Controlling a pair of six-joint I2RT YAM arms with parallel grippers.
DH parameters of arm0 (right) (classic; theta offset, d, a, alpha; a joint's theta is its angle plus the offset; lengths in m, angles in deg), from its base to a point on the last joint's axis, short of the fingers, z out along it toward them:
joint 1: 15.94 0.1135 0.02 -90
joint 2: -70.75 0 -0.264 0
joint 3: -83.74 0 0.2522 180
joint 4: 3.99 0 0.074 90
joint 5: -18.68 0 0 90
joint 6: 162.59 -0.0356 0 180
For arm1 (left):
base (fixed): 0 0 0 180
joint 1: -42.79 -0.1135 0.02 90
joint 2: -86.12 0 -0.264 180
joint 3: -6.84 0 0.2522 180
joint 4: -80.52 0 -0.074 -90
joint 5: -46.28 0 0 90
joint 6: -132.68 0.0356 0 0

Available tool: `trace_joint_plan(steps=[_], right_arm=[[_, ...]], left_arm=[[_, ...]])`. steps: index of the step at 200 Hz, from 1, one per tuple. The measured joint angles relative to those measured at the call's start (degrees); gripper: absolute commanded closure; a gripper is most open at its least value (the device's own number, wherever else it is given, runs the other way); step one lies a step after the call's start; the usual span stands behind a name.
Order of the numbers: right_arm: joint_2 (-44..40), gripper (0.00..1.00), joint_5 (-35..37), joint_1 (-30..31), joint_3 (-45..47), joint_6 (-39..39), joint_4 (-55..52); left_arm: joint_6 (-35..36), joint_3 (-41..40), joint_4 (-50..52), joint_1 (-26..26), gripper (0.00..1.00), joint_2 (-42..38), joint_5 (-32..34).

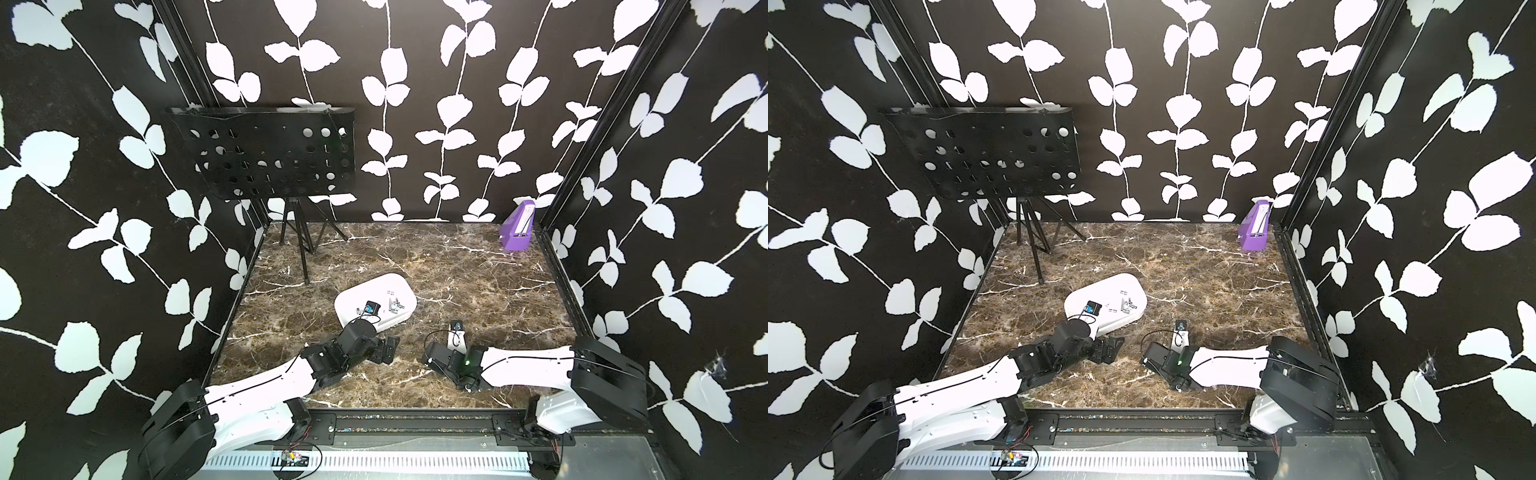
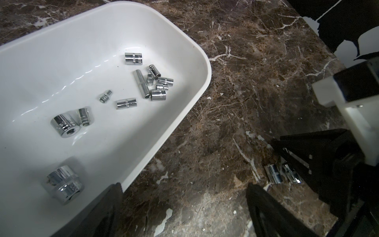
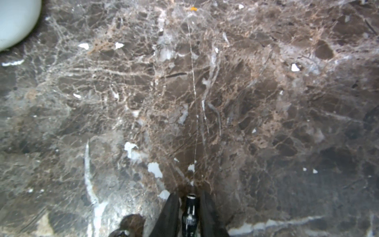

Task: Put the socket on the desktop into the storage box
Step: Pick up the socket head from the center of the board.

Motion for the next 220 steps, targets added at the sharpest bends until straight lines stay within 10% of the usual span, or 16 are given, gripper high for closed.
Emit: trace_joint_plan(steps=[220], right_arm=[[0.61,0.9,1.55,0.07,1.77,-2.95,6.12]], left_arm=[[-0.39,0.0,-0.02,0.0,0.05,-0.11,0.07]])
